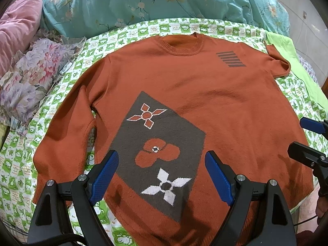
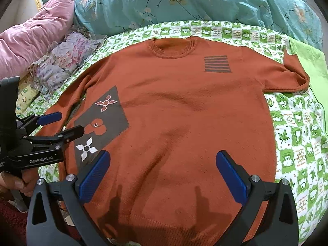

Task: Fold small clothes

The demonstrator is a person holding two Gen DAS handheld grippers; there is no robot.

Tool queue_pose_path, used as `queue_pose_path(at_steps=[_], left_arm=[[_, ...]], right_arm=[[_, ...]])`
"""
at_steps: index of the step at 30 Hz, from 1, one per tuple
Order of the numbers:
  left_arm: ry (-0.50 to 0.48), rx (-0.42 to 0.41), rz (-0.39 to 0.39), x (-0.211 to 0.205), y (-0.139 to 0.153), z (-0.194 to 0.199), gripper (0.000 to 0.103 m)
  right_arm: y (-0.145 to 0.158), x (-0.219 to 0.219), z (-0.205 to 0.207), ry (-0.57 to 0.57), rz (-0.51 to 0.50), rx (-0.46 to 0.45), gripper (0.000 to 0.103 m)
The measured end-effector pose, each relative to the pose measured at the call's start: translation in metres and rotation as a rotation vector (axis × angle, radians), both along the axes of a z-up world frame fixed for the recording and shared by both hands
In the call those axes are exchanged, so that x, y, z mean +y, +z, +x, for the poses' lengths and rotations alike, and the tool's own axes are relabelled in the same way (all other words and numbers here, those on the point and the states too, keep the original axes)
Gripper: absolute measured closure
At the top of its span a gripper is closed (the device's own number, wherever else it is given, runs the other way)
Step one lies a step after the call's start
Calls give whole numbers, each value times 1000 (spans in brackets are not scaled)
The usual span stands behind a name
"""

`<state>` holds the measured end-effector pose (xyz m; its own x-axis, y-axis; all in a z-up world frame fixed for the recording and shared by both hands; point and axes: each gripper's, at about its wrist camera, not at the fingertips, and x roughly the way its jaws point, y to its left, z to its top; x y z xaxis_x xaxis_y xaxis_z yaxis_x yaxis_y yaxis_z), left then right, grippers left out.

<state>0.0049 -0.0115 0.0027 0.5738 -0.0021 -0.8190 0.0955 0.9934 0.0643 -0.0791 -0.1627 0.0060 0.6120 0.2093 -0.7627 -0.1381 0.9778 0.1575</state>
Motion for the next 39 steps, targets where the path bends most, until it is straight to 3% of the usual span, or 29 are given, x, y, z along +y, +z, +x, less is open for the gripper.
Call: queue_pose_path(at_steps=[7, 15, 21, 31, 39], left_arm=[[3, 20, 3, -1, -3, 4, 16], [24, 68, -45, 1, -11, 17, 16], [37, 85, -27, -2, -17, 29, 16], [58, 94, -37, -7, -18, 66, 16], [80, 94, -83, -10, -15, 117, 16]], right_arm=[[0, -3, 3, -2, 29, 1, 0], [0, -23, 11, -35, 69, 29, 0], [-2, -49, 21, -85, 80, 24, 0], [-1, -126, 51, -221, 151, 52, 0], [-2, -224, 94, -354, 156, 26, 1]])
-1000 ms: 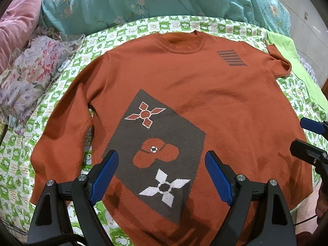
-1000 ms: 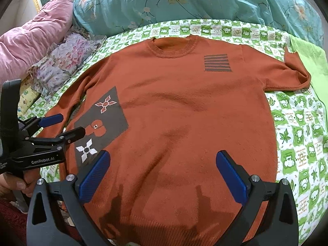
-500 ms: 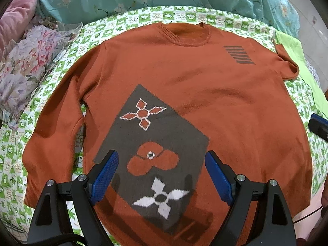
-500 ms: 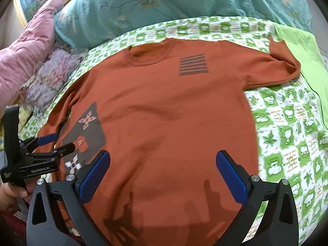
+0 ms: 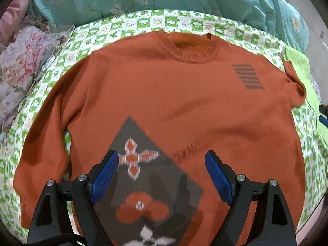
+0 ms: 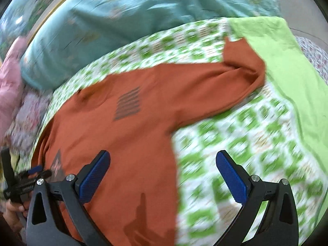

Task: Fold small clothes
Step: 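Grasp the sweater's sleeve cuff with the right gripper and lift it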

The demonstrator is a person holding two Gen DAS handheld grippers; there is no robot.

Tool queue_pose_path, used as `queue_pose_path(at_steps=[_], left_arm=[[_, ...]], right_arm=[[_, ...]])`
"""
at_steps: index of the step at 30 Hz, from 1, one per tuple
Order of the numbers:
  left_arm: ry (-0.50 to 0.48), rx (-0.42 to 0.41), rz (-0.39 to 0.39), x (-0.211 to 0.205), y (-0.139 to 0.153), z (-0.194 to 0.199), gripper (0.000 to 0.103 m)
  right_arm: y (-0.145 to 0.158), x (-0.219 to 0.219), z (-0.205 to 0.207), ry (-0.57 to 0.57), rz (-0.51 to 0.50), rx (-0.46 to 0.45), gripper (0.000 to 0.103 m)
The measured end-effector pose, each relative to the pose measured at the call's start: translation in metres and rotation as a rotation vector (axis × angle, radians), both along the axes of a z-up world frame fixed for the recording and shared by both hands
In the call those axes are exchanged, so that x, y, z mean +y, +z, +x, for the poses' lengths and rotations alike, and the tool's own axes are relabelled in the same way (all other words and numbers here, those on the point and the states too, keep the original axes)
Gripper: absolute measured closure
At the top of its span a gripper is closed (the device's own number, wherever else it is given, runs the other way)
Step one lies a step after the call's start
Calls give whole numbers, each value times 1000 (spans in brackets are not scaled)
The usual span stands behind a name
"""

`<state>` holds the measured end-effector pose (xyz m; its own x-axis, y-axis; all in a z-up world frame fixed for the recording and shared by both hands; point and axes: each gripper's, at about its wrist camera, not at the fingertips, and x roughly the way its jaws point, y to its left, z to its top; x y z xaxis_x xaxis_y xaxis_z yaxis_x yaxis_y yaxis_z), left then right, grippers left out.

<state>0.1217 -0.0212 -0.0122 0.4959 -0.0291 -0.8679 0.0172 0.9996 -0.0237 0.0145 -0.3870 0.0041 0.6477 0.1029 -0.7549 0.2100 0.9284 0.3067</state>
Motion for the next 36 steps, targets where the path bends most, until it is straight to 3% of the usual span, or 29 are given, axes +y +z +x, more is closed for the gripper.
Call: queue_pose_path(at_steps=[6, 11, 18, 21, 22, 26, 32, 36], left_arm=[[30, 22, -43, 2, 0, 42, 16], [62, 33, -36, -1, -5, 70, 16], [83, 72, -9, -14, -24, 100, 16], [84, 78, -11, -20, -29, 111, 16], [84, 80, -13, -21, -31, 114, 16], [81, 79, -27, -24, -33, 123, 16], [67, 70, -44, -16, -30, 120, 16], [72, 56, -64, 3, -20, 105, 16]], right_arm=[[2, -95, 54, -127, -29, -14, 8], [-5, -174, 109, -233, -16, 18, 27], [-29, -227, 171, -238, -25, 68, 27], [-44, -232, 191, -194, -21, 109, 29], [-49, -233, 196, -182, -17, 123, 35], [-51, -231, 194, -181, 9, 124, 85], [-6, -182, 164, -119, 61, 1, 90], [15, -107, 153, -13, 159, -66, 91]])
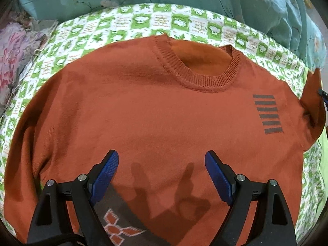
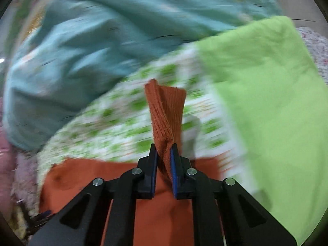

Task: Fold small clothes
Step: 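Grasp the sweater's sleeve cuff with the right gripper and lift it, then carry the held sleeve across the sweater body with the right gripper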

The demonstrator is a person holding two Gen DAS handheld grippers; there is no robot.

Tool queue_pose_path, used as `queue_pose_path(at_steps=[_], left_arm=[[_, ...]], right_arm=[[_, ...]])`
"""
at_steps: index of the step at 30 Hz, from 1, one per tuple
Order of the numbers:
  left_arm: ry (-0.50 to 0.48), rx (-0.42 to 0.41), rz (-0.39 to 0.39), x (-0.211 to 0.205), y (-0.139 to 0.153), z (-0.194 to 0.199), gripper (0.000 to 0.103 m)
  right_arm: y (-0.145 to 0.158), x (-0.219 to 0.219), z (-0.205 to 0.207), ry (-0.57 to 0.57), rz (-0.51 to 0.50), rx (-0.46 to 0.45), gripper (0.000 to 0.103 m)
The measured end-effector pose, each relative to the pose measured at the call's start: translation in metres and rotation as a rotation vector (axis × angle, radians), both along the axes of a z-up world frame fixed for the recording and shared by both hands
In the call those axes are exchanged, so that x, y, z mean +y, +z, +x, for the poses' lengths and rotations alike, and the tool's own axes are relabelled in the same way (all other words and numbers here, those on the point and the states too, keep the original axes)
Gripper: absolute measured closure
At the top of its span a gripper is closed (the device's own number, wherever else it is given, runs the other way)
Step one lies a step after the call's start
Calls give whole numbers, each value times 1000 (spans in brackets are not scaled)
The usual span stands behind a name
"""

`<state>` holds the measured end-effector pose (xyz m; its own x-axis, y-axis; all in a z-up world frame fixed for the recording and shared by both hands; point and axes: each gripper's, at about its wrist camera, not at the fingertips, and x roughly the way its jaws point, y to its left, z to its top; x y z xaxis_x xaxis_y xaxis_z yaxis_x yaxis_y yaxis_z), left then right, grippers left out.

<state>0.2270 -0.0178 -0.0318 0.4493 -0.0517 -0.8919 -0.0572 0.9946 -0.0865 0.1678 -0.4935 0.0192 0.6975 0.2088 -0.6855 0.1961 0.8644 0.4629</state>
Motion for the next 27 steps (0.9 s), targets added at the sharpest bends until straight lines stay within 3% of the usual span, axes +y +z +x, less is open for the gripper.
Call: queue_pose_path(at_steps=[6, 10, 13, 22, 25, 27], left_arm=[[30, -22, -27, 37, 14, -28, 16], [67, -22, -51, 62, 17, -47, 16], [88, -20, -64, 77, 17, -60, 16], [112, 4, -125, 91, 8, -74, 16], [103, 9, -155, 87, 6, -72, 16], [94, 13, -185, 84, 4, -66, 16]], right_arm=[[-4, 142, 8, 207, 178, -61, 91], [-29, 232, 15, 329, 254, -23, 91], [-45, 280, 15, 403, 256, 8, 91], [-80, 361, 2, 546, 236, 85, 91], [-90, 368, 1, 568, 259, 127, 84], [-93, 366, 1, 572, 277, 158, 65]])
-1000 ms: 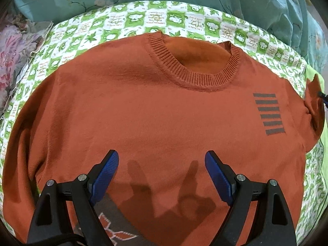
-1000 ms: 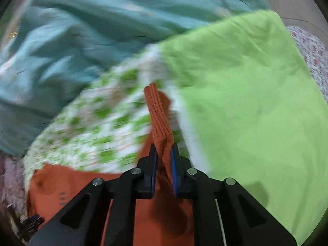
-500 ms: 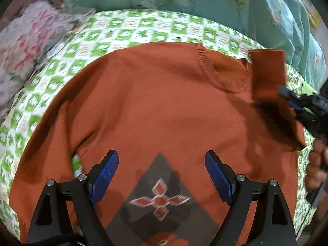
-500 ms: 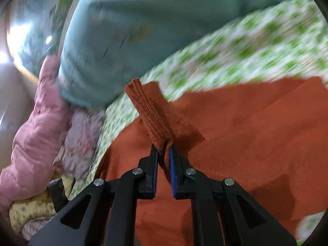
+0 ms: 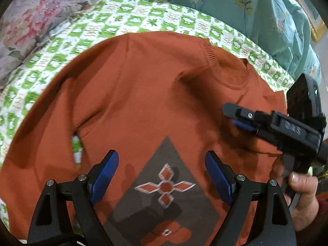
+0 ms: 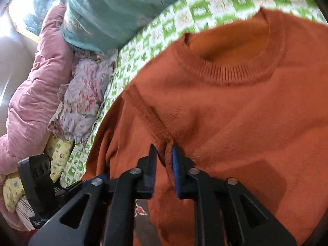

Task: Fold small clothes

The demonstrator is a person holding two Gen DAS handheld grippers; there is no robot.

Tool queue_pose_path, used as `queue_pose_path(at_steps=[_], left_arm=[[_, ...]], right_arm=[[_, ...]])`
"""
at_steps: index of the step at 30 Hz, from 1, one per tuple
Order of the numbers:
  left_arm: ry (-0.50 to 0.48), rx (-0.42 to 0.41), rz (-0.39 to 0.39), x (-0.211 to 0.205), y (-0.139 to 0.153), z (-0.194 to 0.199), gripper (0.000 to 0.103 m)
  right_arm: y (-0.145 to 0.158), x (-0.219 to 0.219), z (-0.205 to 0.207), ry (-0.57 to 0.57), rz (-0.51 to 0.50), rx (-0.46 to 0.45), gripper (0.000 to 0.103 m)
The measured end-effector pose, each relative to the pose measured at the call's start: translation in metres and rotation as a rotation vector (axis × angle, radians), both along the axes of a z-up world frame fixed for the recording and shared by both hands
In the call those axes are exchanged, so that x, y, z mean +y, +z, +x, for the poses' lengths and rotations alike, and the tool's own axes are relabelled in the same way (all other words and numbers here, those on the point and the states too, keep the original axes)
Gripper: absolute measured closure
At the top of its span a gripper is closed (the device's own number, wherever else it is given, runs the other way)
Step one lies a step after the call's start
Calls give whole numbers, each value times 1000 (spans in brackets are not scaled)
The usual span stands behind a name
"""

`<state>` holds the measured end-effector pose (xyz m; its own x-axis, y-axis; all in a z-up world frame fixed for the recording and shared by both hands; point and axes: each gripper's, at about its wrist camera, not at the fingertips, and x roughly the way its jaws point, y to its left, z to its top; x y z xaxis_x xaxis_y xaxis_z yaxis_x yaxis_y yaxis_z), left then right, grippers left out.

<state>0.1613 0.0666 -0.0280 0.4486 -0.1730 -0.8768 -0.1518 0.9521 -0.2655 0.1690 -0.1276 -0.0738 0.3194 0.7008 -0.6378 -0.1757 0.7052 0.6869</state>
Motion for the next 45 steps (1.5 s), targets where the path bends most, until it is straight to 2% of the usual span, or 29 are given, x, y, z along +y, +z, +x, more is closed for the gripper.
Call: queue_pose_path(at_steps=[1, 4, 8, 12, 13, 15, 16, 17, 19, 21, 23, 24, 27, 31, 33, 35, 37, 40, 41, 42, 43, 45], left_arm=[[-3, 3, -18, -2, -1, 5, 16], [-19, 13, -81, -9, -10, 25, 16], [-13, 71, -160, -18, -33, 57, 16], [15, 25, -193, -23, -37, 83, 15], [16, 7, -202, -24, -37, 89, 20], [-3, -25, -221, -28, -37, 102, 50], [-22, -27, -226, -31, -37, 107, 80], [-42, -31, -225, -33, -36, 111, 99], [-75, -98, -213, -34, -19, 107, 97], [-92, -205, -205, -28, 7, 91, 97], [-66, -269, -184, -12, 18, 74, 98], [-42, -263, -167, -2, 14, 69, 98], [32, -160, -163, 28, -14, 68, 97], [17, -180, -119, 27, -10, 65, 97], [5, -179, -91, 25, -10, 61, 97], [5, -170, -86, 23, -12, 62, 97], [10, -166, -84, 21, -12, 63, 97], [2, -154, -76, 18, -14, 62, 97], [-3, -150, -74, 18, -15, 62, 97], [-10, -149, -70, 14, -14, 64, 97], [-14, -152, -65, 13, -13, 64, 97], [-17, -162, -41, 10, -13, 64, 97]], right_arm=[[1, -5, -2, -8, 4, -2, 57], [9, -20, -10, -36, 10, -25, 56], [22, -62, -21, -124, 14, -29, 56], [33, -100, -39, -196, 6, -36, 56], [35, -109, -45, -217, -2, -38, 56], [38, -119, -53, -247, -7, -35, 56], [39, -124, -58, -264, -10, -33, 56], [40, -127, -61, -276, -16, -32, 56], [41, -133, -66, -289, -32, -35, 56], [44, -141, -72, -309, -64, -43, 56], [46, -151, -77, -334, -83, -51, 56], [46, -157, -79, -352, -92, -55, 56], [45, -176, -80, -413, -126, -56, 56], [41, -201, -70, -482, -222, -47, 56], [37, -210, -60, -501, -289, -31, 52], [29, -220, -48, -513, -324, -12, 41], [20, -223, -35, -504, -370, 12, 41], [-5, -221, -14, -437, -422, 97, 41], [-9, -218, -11, -419, -428, 110, 46], [-9, -214, -10, -393, -462, 93, 55], [-7, -211, -7, -356, -485, 82, 91], [-3, -217, -7, -372, -476, 84, 92]])
